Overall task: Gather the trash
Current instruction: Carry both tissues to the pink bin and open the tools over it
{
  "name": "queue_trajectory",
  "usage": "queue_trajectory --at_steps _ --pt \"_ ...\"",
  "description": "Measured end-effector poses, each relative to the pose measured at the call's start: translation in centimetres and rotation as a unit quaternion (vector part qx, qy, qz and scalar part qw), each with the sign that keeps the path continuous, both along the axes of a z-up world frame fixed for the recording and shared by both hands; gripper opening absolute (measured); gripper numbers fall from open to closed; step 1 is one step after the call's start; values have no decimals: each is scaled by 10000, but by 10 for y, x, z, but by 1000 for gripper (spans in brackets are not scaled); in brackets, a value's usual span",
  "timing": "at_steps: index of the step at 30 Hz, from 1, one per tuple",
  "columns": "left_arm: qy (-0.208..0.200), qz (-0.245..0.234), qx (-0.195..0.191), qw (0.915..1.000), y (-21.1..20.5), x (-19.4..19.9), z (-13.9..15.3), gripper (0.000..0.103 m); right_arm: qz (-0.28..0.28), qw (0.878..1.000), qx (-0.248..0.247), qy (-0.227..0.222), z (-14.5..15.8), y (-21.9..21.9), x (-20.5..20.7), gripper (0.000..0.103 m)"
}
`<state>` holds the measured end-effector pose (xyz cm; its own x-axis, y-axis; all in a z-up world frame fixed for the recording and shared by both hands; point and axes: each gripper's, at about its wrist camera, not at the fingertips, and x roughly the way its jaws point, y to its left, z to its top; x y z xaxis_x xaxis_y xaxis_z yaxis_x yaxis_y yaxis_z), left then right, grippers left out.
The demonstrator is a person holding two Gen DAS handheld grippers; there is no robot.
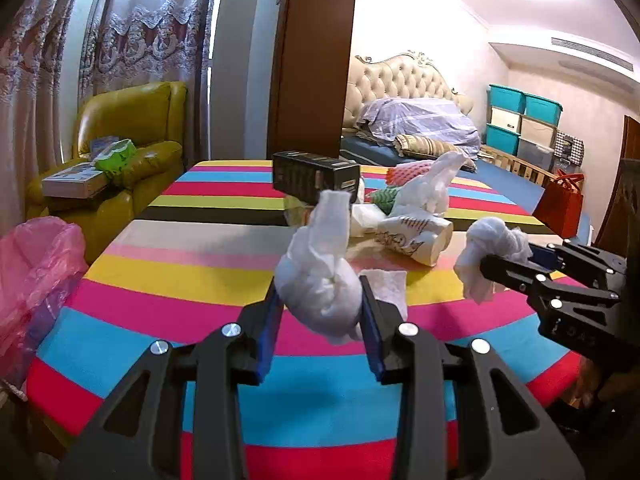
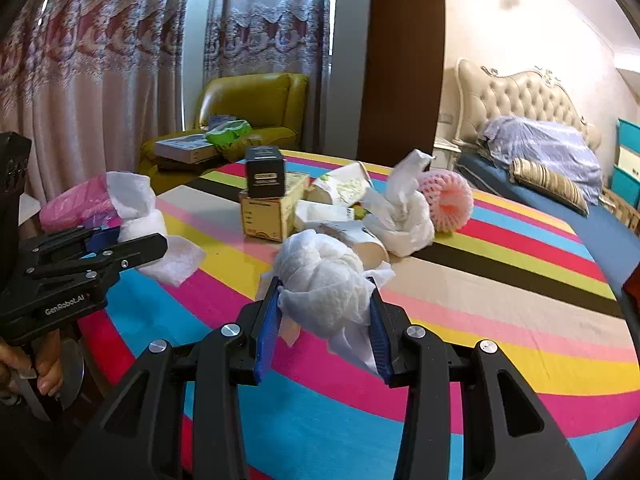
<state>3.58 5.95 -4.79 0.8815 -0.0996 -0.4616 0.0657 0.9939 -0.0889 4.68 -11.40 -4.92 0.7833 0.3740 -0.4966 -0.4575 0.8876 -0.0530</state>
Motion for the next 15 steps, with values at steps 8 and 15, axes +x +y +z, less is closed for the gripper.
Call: queue_trajectory --at_steps 8,15 --pt "-202 232 118 9995 21 -18 1 37 261 9995 -175 -75 3 19 -7 39" --pt "-180 521 185 9983 48 -43 -1 37 595 9974 -380 -119 3 45 -12 39"
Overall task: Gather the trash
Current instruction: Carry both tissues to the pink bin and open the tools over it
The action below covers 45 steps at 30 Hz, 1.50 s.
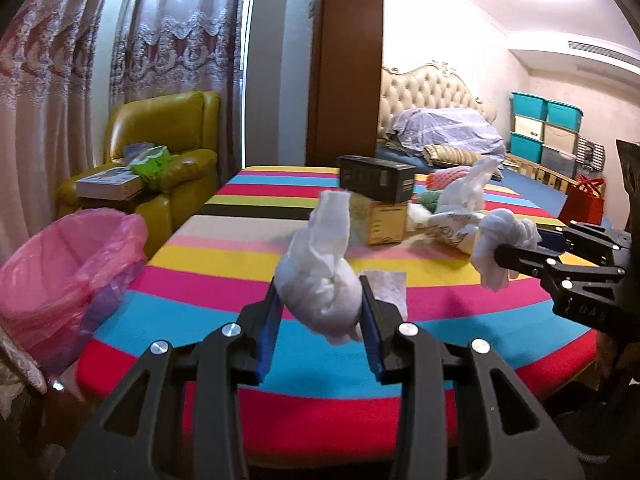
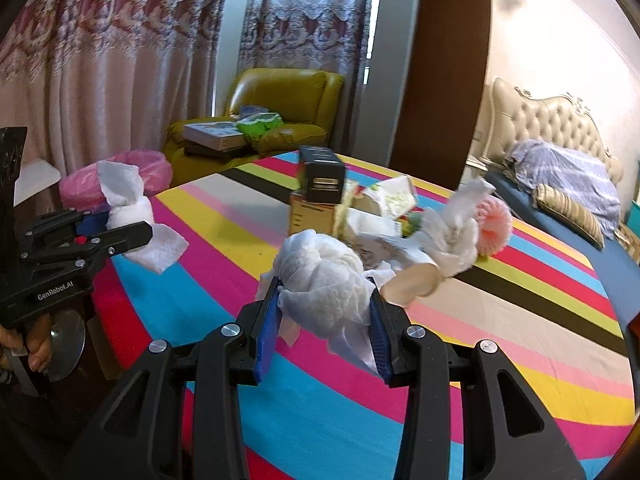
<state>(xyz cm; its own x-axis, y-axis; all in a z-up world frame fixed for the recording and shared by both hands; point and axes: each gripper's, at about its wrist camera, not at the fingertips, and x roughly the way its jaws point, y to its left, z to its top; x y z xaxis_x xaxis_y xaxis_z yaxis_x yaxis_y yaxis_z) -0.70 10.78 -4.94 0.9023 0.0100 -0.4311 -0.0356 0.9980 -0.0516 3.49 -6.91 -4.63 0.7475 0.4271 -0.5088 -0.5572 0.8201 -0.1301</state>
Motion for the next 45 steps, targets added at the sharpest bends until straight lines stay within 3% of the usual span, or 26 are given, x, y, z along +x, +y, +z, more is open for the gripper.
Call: queue_trajectory --at_steps 12,23,31,36,39,41,42,44,45 --pt "-92 607 -70 9981 48 -28 4 37 593 9981 -183 22 5 45 2 39" --pt "-398 1433 112 9888 116 -50 42 38 1480 9881 -76 406 22 139 19 39" --pt "38 2103 178 9775 185 -43 47 39 2060 9769 -108 562 36 222 30 40" --pt "187 2498 -187 9679 236 -40 44 39 2347 9694 3 727 48 274 39 40" --pt "255 2654 -220 9636 256 -37 42 39 2519 9649 50 737 56 307 42 43" --pt "334 2788 -223 9595 265 -34 37 48 2604 9627 85 731 59 324 44 44" --pt "349 2841 -252 9578 269 -33 35 53 2620 9626 101 690 62 331 45 53" --pt "347 2927 -327 9550 274 -37 30 80 2681 9600 258 765 65 341 52 79" --pt "348 2994 -321 9530 274 -38 28 83 2686 9588 421 825 67 339 55 80"
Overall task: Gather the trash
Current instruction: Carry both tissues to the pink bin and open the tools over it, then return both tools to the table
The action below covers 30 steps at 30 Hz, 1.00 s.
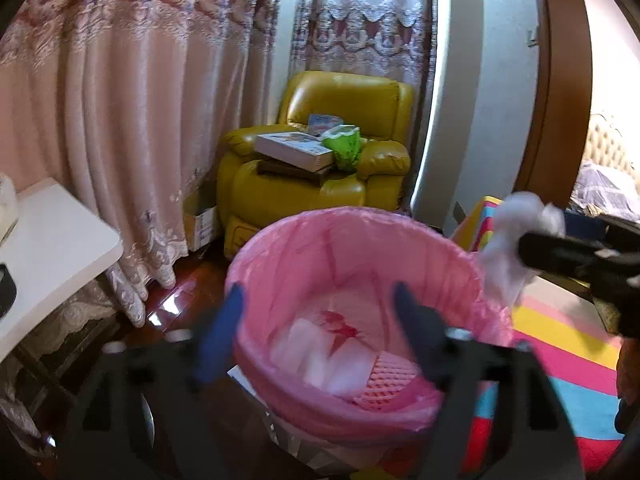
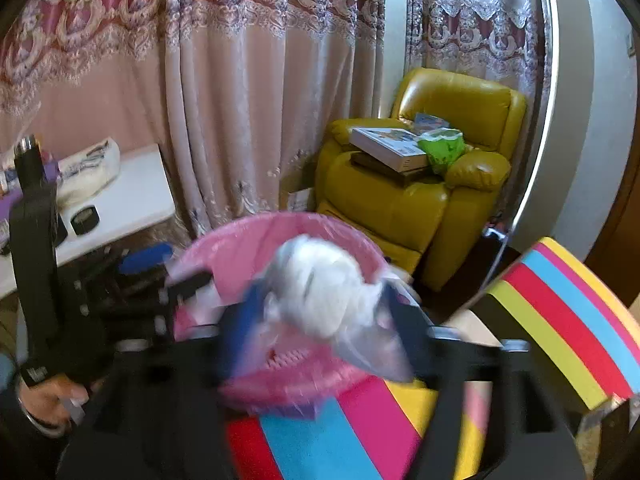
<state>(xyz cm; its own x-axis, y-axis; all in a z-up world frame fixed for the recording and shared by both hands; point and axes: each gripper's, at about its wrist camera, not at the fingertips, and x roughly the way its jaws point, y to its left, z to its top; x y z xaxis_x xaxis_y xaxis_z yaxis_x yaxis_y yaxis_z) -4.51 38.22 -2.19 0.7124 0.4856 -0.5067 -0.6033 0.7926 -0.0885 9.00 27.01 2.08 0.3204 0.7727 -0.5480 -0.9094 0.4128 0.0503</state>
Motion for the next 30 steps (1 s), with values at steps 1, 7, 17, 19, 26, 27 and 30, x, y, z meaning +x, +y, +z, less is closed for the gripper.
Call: queue_trajectory --at_steps 1,7,17,19,26,27,30 --pt "8 74 37 10000 -1 -3 -2 86 7 9999 90 75 2 -2 3 80" --pt "6 65 281 9996 -28 -26 -14 98 -269 9979 549 215 11 -60 8 80" --pt "-126 -842 459 9953 -114 -19 -19 98 -1131 9928 398 30 -10 -172 -2 82" --pt "-67 -1168 467 9920 -135 -8 -21 98 -1341 9904 325 -12 -14 -193 -2 82" --pt "264 -2015 556 9776 -205 20 -36 98 -2111 9772 198 -61 -34 -279 -3 83" --pt "289 -2128 574 9750 -214 21 -38 98 -2231 9746 187 -55 -37 -290 -1 83" --pt "353 -2433 613 9674 -236 25 -43 98 -2740 9616 141 -6 -45 -332 4 83"
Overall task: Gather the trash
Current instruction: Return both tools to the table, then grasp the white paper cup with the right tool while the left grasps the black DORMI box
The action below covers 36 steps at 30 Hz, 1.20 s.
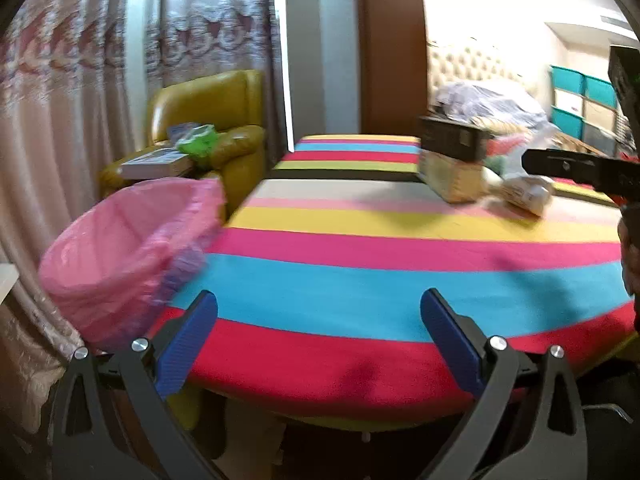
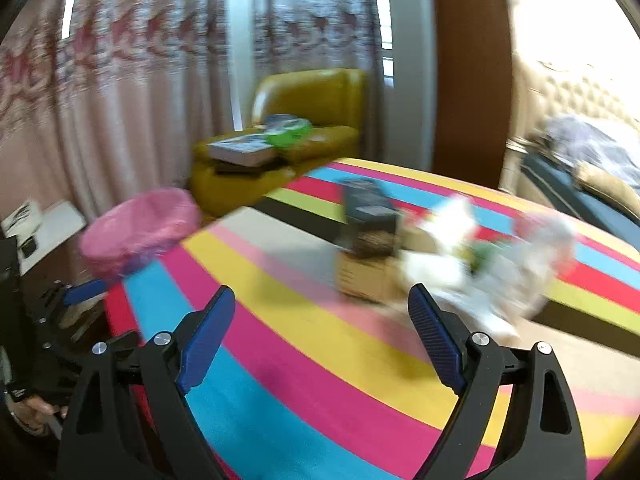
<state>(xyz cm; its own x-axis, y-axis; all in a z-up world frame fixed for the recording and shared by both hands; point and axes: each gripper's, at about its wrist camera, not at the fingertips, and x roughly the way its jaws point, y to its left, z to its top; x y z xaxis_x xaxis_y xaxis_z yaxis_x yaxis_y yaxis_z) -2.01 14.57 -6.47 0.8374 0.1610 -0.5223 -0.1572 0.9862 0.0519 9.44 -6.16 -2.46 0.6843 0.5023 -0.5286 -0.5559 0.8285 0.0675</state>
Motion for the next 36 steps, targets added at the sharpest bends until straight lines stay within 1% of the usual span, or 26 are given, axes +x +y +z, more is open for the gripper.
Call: queue_trajectory --at_steps 2,4,6,8,9,15,18,21,24,25,26,27,29,33,35,36 --pt "40 -149 75 9999 -13 0 -4 98 -301 9995 49 90 -4 -20 7 84" --pt "80 -228 138 9996 -20 2 -8 98 -653 9974 56 298 -12 -42 18 85" --pt "112 -263 133 9995 -24 5 -10 98 -896 9945 45 541 -20 -54 30 85" --pt "150 -295 73 9994 -23 8 -10 98 -976 9925 87 724 -26 -58 40 85" --pt "164 -300 59 9994 -21 9 -9 98 -1007 9914 50 831 -29 -58 46 85" --pt "161 -263 25 9995 -18 11 -7 98 -1090 9886 -231 1010 -37 -42 73 85" --pt "199 -242 -22 9995 -15 16 -1 98 -1098 9875 -264 1101 -39 -32 88 85" --pt "238 -116 63 9996 -16 29 8 98 -1097 9873 -422 1070 -40 -21 97 85" --pt "325 -175 -12 9993 -18 46 12 98 -1079 9852 -601 1190 -46 -13 105 85" --pt "452 -193 -68 9988 -20 55 13 98 -1076 9848 -622 1215 -47 -12 106 85" --pt "529 -220 -98 9983 -21 60 13 98 -1060 9855 -578 1195 -46 -13 106 79" --pt "660 -357 -183 9970 -24 69 12 98 -1024 9867 -525 1147 -44 -15 104 71" --pt "744 -437 -352 9956 -25 76 12 98 -987 9880 -573 1042 -42 -17 98 71" --pt "617 -488 -856 9932 -29 87 16 98 -1016 9908 -387 808 -35 -40 73 70" --pt "624 -518 -923 9924 -36 95 16 98 -1078 9909 -374 715 -34 -52 61 70" --pt "628 -554 -927 9922 -41 99 17 98 -1098 9909 -286 721 -34 -60 55 70"
